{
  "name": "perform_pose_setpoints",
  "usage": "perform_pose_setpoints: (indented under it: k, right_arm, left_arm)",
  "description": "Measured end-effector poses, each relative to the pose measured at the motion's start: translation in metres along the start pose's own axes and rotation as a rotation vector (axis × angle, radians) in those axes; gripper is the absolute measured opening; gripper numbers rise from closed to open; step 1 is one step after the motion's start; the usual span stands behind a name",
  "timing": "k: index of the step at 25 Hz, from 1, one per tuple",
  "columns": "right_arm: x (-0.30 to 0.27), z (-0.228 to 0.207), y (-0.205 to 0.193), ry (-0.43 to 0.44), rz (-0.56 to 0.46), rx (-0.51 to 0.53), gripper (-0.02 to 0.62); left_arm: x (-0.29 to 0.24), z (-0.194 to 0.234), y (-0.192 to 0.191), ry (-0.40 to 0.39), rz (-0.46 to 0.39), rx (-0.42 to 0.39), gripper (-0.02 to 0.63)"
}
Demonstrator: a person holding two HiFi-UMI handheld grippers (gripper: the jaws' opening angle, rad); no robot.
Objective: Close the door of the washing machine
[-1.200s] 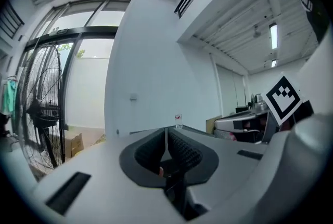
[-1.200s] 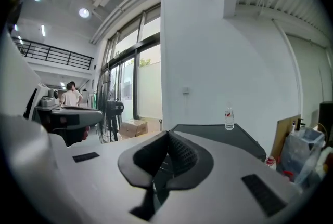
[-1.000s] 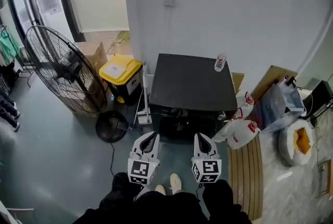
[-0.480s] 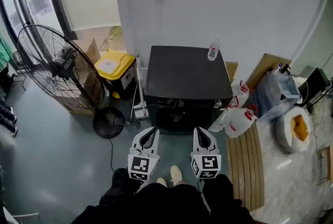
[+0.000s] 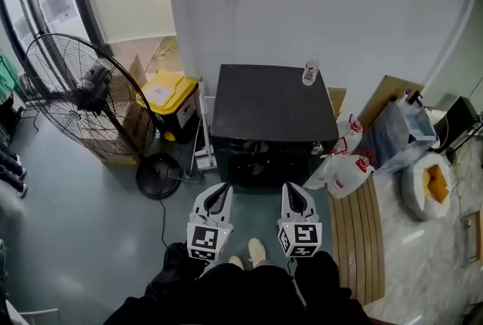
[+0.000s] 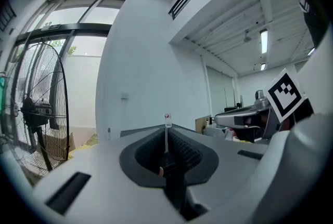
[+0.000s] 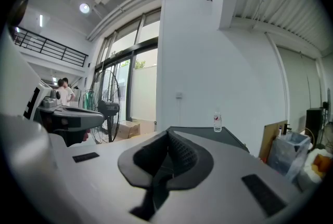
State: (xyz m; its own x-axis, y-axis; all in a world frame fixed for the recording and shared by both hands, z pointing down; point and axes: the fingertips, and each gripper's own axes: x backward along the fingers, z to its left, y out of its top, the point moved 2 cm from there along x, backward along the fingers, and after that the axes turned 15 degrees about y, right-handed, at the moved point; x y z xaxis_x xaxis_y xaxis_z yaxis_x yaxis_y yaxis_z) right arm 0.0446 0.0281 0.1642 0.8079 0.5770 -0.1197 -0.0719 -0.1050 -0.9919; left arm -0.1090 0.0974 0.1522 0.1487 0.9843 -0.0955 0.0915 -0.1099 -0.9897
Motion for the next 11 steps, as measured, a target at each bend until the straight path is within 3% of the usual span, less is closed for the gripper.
perform_pose_setpoints:
  k: [11]
  right_arm:
    - [0.009, 0.0003, 0.0001, -0.013, -0.013, -0.001, 0.015]
  left_arm:
    - [0.0034, -0.0067, -0.0024, -0.012, 0.006, -0.013, 0.035]
